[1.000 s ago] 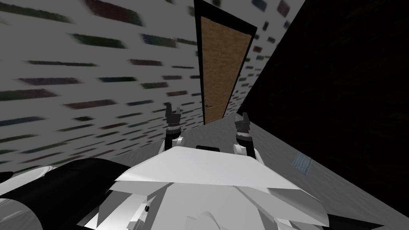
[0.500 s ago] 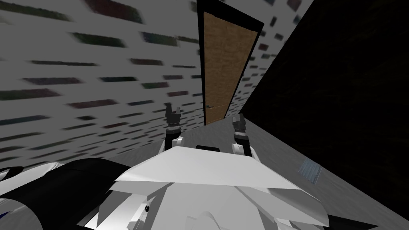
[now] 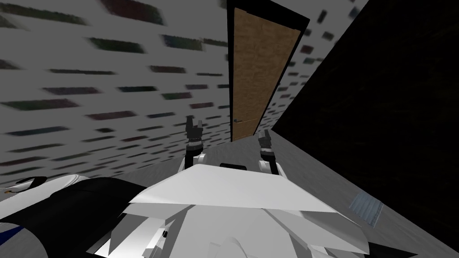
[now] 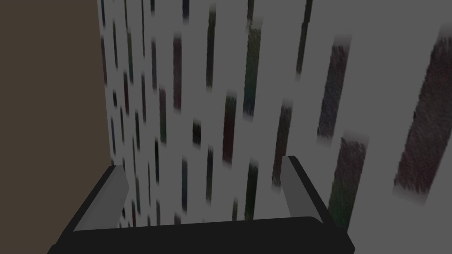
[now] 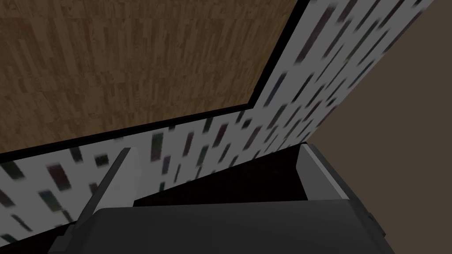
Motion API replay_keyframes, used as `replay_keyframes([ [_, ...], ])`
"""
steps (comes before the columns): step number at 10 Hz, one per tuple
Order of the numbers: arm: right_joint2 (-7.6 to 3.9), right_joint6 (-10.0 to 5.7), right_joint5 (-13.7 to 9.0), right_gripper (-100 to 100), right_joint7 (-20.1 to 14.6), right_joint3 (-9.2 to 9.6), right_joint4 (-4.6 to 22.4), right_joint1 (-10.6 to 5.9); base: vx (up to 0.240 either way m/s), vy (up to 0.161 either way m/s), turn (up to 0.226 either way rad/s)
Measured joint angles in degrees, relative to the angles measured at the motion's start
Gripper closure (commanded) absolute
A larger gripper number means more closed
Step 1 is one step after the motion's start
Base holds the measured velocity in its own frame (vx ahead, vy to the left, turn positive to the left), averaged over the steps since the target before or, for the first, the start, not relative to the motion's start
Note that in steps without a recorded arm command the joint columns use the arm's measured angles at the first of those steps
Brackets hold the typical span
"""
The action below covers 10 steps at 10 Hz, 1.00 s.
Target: Pull the door open
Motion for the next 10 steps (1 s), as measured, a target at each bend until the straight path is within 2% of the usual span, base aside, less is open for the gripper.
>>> replay_keyframes([
  [2, -0.24, -0.65, -0.12, -100, -0.18, 0.22, 2.40, -0.59, 0.059, -0.001, 0.088],
  [9, -1.45, -3.53, -0.82, -100, -0.97, 0.65, 13.27, -5.14, 0.063, -0.002, 0.074],
  [10, -1.67, -3.68, -0.91, -100, -1.14, 0.70, 14.18, -5.33, 0.059, 0.002, 0.057],
])
